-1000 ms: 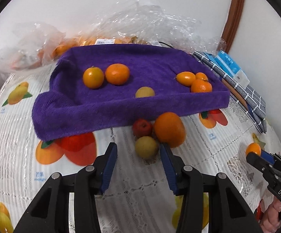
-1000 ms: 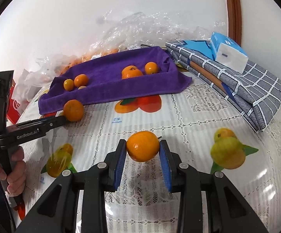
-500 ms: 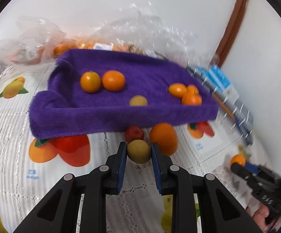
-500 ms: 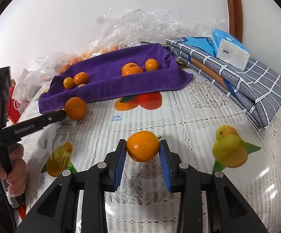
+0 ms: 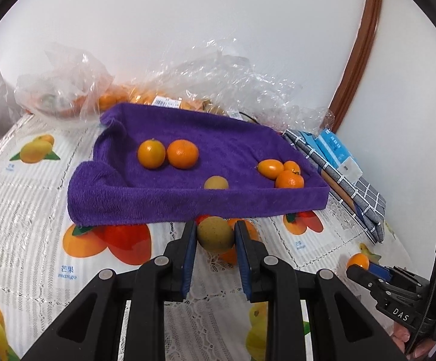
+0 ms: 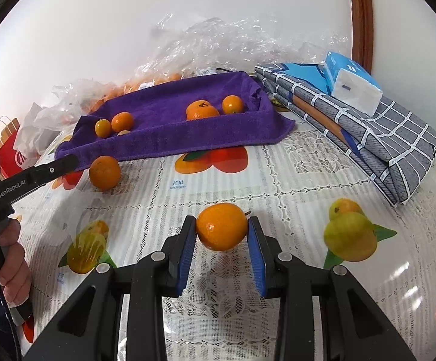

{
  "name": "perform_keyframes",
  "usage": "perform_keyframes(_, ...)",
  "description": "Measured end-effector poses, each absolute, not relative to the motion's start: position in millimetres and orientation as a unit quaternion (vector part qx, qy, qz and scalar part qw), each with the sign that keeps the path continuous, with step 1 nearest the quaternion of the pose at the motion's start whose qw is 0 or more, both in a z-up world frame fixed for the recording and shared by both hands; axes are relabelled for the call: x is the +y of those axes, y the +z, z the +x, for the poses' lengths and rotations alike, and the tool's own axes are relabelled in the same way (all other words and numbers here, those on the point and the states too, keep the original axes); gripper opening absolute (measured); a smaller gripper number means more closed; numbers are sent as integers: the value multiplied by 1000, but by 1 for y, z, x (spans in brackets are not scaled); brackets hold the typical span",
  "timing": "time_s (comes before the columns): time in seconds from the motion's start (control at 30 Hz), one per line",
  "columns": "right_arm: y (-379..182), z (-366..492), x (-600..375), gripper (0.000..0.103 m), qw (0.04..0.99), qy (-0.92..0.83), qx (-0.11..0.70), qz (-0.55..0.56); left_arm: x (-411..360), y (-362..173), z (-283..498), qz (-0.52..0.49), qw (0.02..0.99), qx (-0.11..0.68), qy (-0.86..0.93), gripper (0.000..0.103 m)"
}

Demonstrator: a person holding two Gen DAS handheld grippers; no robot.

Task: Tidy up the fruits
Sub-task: 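Carry both held fruits over the purple towel and lower them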

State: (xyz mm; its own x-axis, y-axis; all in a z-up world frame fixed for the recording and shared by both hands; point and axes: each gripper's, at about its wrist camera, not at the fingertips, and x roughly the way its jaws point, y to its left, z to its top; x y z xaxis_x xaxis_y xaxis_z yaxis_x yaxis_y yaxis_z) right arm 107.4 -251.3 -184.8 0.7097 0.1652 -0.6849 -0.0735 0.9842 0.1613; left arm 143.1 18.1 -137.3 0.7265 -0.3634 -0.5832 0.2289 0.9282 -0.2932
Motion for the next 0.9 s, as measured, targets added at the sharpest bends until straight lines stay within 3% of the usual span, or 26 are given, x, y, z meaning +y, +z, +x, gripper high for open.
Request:
perform_keyframes(0.4, -162, 129, -237, 34, 927, 86, 362, 56, 34, -129, 144, -131, 924, 330, -140, 24)
perform_keyframes(0.7, -121, 188, -203, 34, 938, 118, 324, 31, 62, -96, 192, -140, 923, 343, -100, 24)
perform_keyframes(0.9, -123, 235, -182, 34, 933, 132, 334, 30, 70, -117, 231, -159, 911, 369, -90, 24)
